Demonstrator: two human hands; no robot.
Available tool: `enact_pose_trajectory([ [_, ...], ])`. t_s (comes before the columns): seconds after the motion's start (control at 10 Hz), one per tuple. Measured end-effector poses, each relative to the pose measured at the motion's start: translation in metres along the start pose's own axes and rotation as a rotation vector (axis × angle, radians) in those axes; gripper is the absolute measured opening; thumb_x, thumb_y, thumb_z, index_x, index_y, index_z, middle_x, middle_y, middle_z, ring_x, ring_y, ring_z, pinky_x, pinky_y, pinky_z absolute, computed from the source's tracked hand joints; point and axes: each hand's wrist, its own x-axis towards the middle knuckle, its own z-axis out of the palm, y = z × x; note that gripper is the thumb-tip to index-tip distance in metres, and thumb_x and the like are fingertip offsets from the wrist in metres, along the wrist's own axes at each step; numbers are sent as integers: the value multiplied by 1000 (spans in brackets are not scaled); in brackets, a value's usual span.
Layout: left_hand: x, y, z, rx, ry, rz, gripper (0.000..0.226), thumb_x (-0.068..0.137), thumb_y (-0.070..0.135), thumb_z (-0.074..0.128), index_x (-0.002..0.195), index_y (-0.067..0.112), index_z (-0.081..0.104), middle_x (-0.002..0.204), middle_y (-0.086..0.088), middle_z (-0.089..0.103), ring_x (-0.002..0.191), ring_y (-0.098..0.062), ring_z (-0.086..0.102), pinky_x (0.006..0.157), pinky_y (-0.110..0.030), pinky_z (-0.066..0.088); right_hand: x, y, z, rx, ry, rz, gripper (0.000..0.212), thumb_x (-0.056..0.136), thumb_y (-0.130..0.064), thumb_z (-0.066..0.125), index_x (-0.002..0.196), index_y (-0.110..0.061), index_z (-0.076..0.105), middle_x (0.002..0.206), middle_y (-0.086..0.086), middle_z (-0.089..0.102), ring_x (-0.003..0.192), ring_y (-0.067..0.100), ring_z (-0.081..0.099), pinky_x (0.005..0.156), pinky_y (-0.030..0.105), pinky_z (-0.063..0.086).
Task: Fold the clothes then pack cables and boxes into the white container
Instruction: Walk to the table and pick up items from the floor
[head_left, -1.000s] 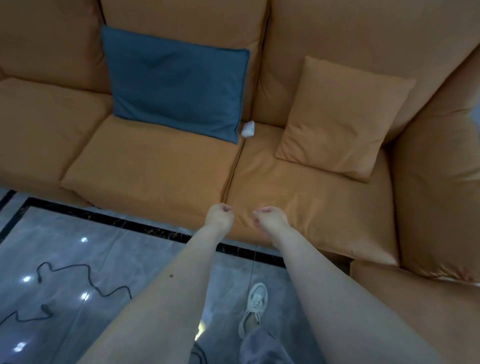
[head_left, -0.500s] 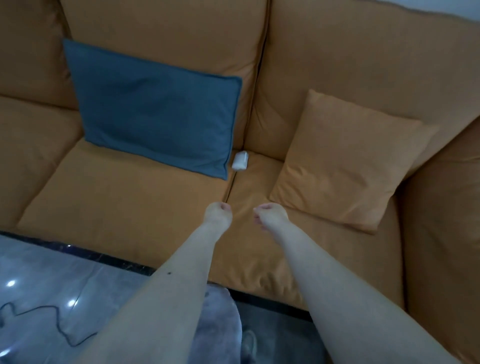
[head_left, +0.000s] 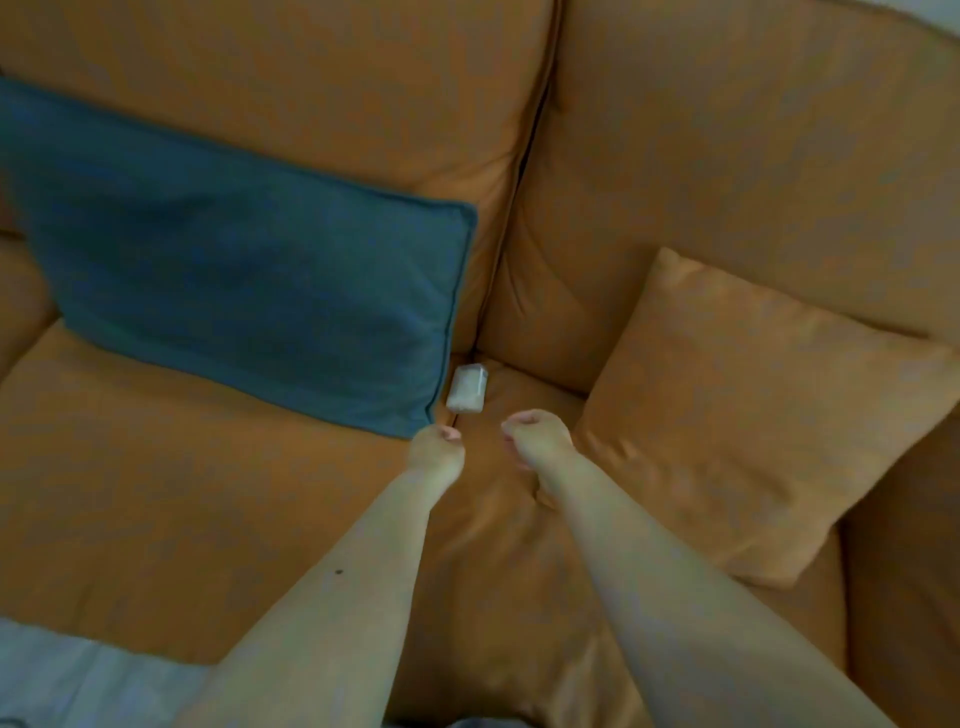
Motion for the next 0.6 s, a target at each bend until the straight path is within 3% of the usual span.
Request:
enact_pose_trajectory([
  [0.2,75,2,38,-89,5,-124,37,95,9,39,128,12,55,124,-13,59,109,-29,62,97,-40,51,95,-4,15,-52,-23,-12,16,87,-18,56,101,-21,62,107,5,64,103,24,62,91,36,51],
  [0.3,111,-1,55,-119,39,-153,36,94,10,40,129,9,50,122,-16,60,107,-31,63,93,-40,52,136,-2,31,-75,-70,-29,17,86,-16,55,102,-22,60,103,3,61,101,22,61,87,32,48],
  [0.4,145,-13,74,-229,74,-182,38,95,11,44,133,6,46,124,-20,59,109,-35,62,89,-41,54,174,1,44,-125,-106,-53,30,90,-15,54,120,-17,58,113,7,61,100,22,58,82,28,43],
  [0.5,177,-31,93,-333,65,-213,41,98,16,41,136,1,44,127,-23,58,112,-38,61,86,-40,53,206,1,56,-147,-109,-94,38,92,-14,51,130,-17,51,128,10,58,113,26,58,91,29,46],
  [0.6,191,-35,101,-435,144,-199,39,99,17,40,130,-4,50,127,-23,58,114,-36,60,88,-36,52,232,-1,68,-166,-130,-100,49,96,-17,46,144,-19,36,146,10,41,126,28,49,106,37,43],
])
